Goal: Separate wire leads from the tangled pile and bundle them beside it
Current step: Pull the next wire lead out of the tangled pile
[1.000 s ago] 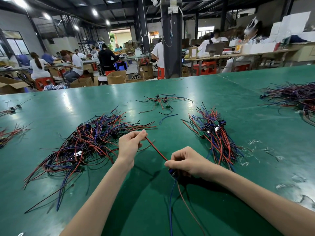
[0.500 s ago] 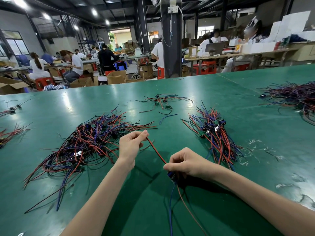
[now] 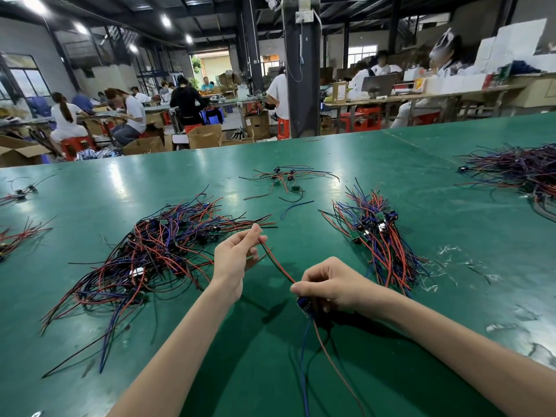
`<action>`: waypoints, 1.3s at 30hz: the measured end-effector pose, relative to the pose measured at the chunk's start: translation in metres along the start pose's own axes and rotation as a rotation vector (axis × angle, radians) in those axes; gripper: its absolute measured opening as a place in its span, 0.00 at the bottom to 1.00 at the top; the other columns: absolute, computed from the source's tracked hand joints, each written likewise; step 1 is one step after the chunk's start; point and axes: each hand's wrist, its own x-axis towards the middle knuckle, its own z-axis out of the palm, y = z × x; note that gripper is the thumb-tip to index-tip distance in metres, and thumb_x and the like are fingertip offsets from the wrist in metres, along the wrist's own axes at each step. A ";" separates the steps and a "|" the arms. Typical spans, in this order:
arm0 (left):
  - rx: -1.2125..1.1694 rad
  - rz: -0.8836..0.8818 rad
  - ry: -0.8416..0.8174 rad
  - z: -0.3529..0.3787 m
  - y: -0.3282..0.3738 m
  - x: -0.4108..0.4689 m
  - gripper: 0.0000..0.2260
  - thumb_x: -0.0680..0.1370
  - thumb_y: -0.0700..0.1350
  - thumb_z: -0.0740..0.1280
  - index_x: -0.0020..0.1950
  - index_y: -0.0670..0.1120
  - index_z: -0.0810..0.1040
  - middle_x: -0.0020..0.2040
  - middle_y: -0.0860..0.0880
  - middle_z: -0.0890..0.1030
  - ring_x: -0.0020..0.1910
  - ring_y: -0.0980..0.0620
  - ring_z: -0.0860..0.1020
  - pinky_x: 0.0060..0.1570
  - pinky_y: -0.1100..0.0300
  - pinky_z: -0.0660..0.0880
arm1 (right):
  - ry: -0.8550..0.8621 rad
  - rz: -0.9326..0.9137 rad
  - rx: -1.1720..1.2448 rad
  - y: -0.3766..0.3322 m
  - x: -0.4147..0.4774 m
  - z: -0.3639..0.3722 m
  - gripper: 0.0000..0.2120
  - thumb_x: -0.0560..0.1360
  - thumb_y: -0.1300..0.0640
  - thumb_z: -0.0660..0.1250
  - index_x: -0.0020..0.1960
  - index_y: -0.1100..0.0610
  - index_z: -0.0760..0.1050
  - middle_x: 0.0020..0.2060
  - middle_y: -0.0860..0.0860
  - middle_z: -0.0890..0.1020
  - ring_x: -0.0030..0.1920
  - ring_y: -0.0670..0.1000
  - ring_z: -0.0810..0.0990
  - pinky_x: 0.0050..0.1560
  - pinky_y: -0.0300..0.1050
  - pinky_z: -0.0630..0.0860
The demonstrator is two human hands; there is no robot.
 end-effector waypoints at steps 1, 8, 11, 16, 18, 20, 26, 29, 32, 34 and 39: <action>-0.037 -0.025 -0.012 0.002 0.001 -0.001 0.09 0.73 0.50 0.71 0.45 0.44 0.81 0.39 0.49 0.84 0.30 0.58 0.74 0.31 0.67 0.76 | 0.027 -0.005 0.009 0.000 0.000 -0.001 0.15 0.75 0.53 0.70 0.30 0.53 0.77 0.24 0.49 0.78 0.20 0.45 0.68 0.21 0.34 0.61; -0.070 -0.161 -0.132 0.016 0.003 -0.016 0.12 0.77 0.49 0.66 0.50 0.40 0.76 0.47 0.41 0.83 0.37 0.52 0.80 0.37 0.65 0.79 | 0.389 -0.105 0.150 -0.006 0.004 -0.015 0.18 0.75 0.57 0.69 0.26 0.54 0.76 0.19 0.47 0.73 0.18 0.43 0.67 0.18 0.33 0.60; 0.067 -0.208 -0.315 0.029 -0.006 -0.030 0.12 0.76 0.47 0.67 0.49 0.38 0.79 0.43 0.42 0.84 0.34 0.53 0.80 0.39 0.64 0.79 | 0.499 -0.139 0.172 -0.006 0.007 -0.021 0.18 0.75 0.57 0.69 0.26 0.55 0.75 0.18 0.48 0.73 0.17 0.45 0.66 0.18 0.34 0.61; 0.121 -0.241 -0.509 0.039 -0.018 -0.045 0.08 0.75 0.44 0.67 0.45 0.40 0.82 0.41 0.43 0.84 0.36 0.52 0.81 0.44 0.60 0.76 | 0.576 -0.153 0.140 0.000 0.009 -0.025 0.17 0.75 0.55 0.70 0.27 0.56 0.77 0.22 0.55 0.73 0.20 0.50 0.67 0.20 0.36 0.63; 0.100 -0.252 -0.527 0.040 -0.018 -0.048 0.08 0.76 0.43 0.67 0.45 0.39 0.82 0.40 0.42 0.84 0.33 0.54 0.81 0.38 0.63 0.78 | 0.590 -0.153 0.127 0.001 0.010 -0.025 0.17 0.74 0.55 0.70 0.28 0.57 0.77 0.22 0.56 0.73 0.21 0.51 0.67 0.20 0.38 0.63; 0.073 -0.274 -0.536 0.041 -0.017 -0.050 0.08 0.74 0.43 0.67 0.45 0.38 0.82 0.38 0.42 0.84 0.30 0.54 0.80 0.35 0.64 0.77 | 0.595 -0.159 0.123 0.002 0.011 -0.025 0.17 0.74 0.54 0.70 0.29 0.58 0.77 0.22 0.55 0.73 0.21 0.50 0.67 0.20 0.38 0.64; 0.024 -0.327 -0.513 0.043 -0.014 -0.051 0.06 0.74 0.38 0.68 0.38 0.41 0.83 0.34 0.45 0.83 0.28 0.56 0.78 0.31 0.66 0.76 | 0.581 -0.159 0.172 0.001 0.011 -0.024 0.16 0.74 0.55 0.70 0.29 0.56 0.77 0.20 0.48 0.74 0.20 0.46 0.70 0.19 0.36 0.64; -0.015 -0.383 -0.520 0.043 -0.012 -0.052 0.04 0.74 0.36 0.67 0.41 0.38 0.81 0.35 0.44 0.83 0.28 0.55 0.79 0.31 0.65 0.77 | 0.568 -0.167 0.188 0.000 0.011 -0.024 0.15 0.74 0.55 0.70 0.30 0.58 0.77 0.20 0.47 0.73 0.19 0.46 0.69 0.19 0.36 0.64; 0.009 -0.400 -0.525 0.043 -0.011 -0.052 0.02 0.75 0.36 0.67 0.44 0.39 0.79 0.35 0.45 0.83 0.28 0.56 0.78 0.31 0.65 0.77 | 0.560 -0.167 0.195 -0.002 0.012 -0.022 0.14 0.74 0.56 0.70 0.33 0.61 0.78 0.20 0.47 0.74 0.19 0.45 0.69 0.19 0.36 0.64; 0.026 -0.396 -0.517 0.044 -0.011 -0.052 0.02 0.76 0.36 0.67 0.43 0.40 0.78 0.33 0.47 0.82 0.27 0.57 0.77 0.31 0.65 0.76 | 0.559 -0.158 0.210 -0.003 0.011 -0.022 0.15 0.75 0.56 0.69 0.35 0.66 0.78 0.21 0.48 0.76 0.19 0.46 0.69 0.19 0.36 0.64; -0.042 -0.333 -0.448 0.044 -0.009 -0.048 0.04 0.76 0.34 0.64 0.44 0.37 0.77 0.33 0.46 0.78 0.26 0.56 0.71 0.30 0.66 0.76 | 0.426 -0.088 0.372 -0.008 0.008 -0.021 0.14 0.77 0.54 0.66 0.36 0.61 0.77 0.27 0.54 0.80 0.22 0.49 0.72 0.20 0.37 0.64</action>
